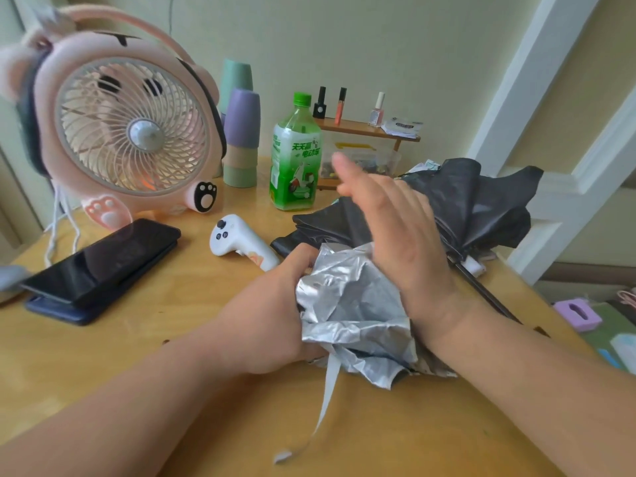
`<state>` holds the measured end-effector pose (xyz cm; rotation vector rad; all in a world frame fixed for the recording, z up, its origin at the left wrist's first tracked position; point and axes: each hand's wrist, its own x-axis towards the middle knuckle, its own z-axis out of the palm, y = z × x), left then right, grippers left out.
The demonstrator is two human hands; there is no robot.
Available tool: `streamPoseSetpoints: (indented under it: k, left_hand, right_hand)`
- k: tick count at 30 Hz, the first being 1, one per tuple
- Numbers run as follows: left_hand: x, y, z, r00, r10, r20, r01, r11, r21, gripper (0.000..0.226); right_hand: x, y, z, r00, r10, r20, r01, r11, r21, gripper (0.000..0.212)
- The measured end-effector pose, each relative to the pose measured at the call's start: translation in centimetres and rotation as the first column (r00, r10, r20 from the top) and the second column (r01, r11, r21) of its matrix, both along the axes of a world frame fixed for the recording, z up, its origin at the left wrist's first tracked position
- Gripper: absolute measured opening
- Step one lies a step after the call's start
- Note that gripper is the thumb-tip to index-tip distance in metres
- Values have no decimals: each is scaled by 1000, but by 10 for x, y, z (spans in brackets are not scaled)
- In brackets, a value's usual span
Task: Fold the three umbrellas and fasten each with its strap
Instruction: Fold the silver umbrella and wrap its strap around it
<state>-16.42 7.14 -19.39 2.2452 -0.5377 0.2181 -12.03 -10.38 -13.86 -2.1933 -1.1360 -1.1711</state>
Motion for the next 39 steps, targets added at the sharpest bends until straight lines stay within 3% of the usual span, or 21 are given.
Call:
streamPoseSetpoints:
  k: [2, 5, 7, 10, 12, 16, 21, 22, 23, 24, 27, 29, 33, 37, 39]
  left_hand:
    - [2, -1, 0, 999, -45, -8, 45, 999, 7, 56]
    - [5, 2, 1, 1000, -19, -23, 19, 1000, 20, 48]
    - [8, 5, -2, 1000, 16, -16, -15, 999, 31, 56]
    - [8, 4, -3, 999, 42, -31, -43, 999, -15, 73]
    - [3, -1, -1, 999, 37, -38, -39, 998, -41, 76]
    - [1, -4, -2, 997, 70, -29, -71, 997, -37, 60]
    - [-1, -6, -2, 997, 75, -22, -75, 997, -33, 60]
    - [-1, -6, -2, 997, 76, -14, -76, 997, -26, 61]
    - [-2, -5, -2, 997, 77, -5, -77, 997, -18, 62]
    - [-2, -5, -2, 997, 82, -4, -82, 997, -9, 63]
    - [-2, -4, 0, 996, 92, -18, -92, 996, 2, 69]
    - [-1, -4, 1, 995, 93, -30, -93, 996, -13, 76]
    - [0, -4, 1, 994, 91, -65, -93, 995, -31, 69]
    - [0, -7, -1, 993, 106, -57, -108, 994, -33, 55]
    - [0, -8, -2, 991, 118, -60, -121, 991, -52, 48]
  right_hand:
    - [5, -7, 1, 977, 65, -205, -23, 979, 202, 89]
    - [5, -8, 9, 978, 69, -199, -11, 960, 281, 55]
    - [1, -10, 16, 956, 134, -260, -36, 936, 351, 33]
    - [6, -21, 25, 906, 130, -402, 69, 893, 445, 39]
    - [10, -37, 26, 866, 97, -490, 130, 903, 410, 41]
    - [7, -64, 9, 800, 80, -594, 170, 920, 353, 59]
    - [4, -58, 7, 777, -72, -625, 21, 996, -89, 82]
    - [9, -48, 13, 748, -16, -664, -66, 993, -99, 80]
    - [15, -37, 19, 707, 32, -707, -133, 987, -88, 66]
    - [22, -27, 23, 724, 77, -686, -179, 981, -79, 43]
    - [22, -12, 31, 870, 289, -399, -340, 938, -63, 6]
    - [17, -18, 36, 875, 351, -334, -366, 931, 19, 14]
    - [18, -35, 32, 839, 336, -427, -245, 935, 255, 15]
    - [16, -66, 30, 800, 383, -462, -6, 775, 631, 21]
    - [4, -84, 20, 775, 337, -535, 62, 802, 594, 44]
